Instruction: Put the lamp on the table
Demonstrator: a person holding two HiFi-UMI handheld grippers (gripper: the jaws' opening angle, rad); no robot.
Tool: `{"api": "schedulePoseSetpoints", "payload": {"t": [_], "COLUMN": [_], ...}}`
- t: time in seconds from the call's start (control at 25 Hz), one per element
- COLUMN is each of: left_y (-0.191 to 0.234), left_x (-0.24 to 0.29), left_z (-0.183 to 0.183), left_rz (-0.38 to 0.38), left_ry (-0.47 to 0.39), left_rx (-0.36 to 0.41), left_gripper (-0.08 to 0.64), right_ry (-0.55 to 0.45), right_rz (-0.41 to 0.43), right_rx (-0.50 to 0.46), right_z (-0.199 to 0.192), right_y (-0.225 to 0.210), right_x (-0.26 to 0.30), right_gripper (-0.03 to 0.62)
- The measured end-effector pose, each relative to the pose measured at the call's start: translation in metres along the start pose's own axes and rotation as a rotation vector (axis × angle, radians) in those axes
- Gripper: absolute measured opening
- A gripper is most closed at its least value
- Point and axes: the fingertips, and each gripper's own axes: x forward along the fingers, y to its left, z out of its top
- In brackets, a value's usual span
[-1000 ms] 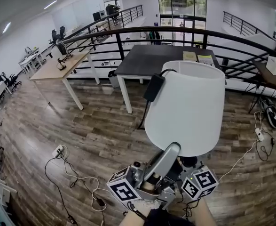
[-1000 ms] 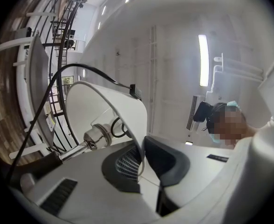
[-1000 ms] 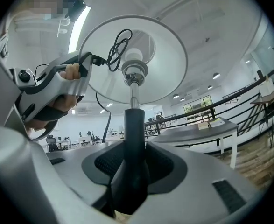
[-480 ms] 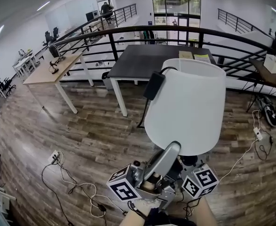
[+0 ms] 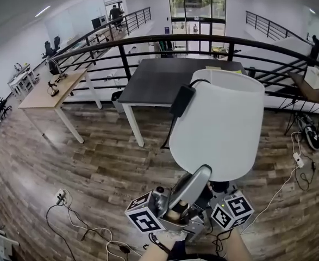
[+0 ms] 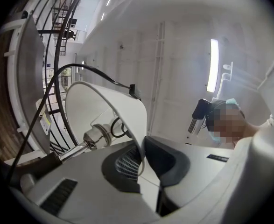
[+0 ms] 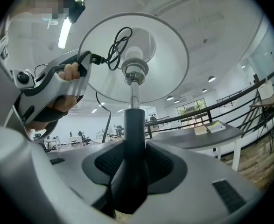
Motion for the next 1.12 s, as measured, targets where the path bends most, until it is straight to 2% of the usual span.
{"api": "schedulePoseSetpoints", "payload": {"t": [0.44, 0.84, 1.12], "left_y": [0.071, 0.111, 0.161], "left_x": [0.022, 0.030, 0.044], "left_z": [0.071, 0.100, 0.119], "left_rz": [-0.037, -0.007, 0.019], "left_ry": [0.022, 0.002, -0.014], "left_rx": [-0.014, -0.022, -0.006], "left_gripper": [0.041, 0.041, 0.041], "right_ry": [-0.026, 0.006, 0.021], "right_rz": [-0.035, -0.032, -0.004], "right_rx": [-0.008, 0.008, 0.014], "right_z": [0.017, 0.016, 0.013], "right_y": [-0.030, -0.044, -0.075], "right_x": [0.101, 0.143, 0.189], "right_gripper": [0.172, 0.172, 0.172]}}
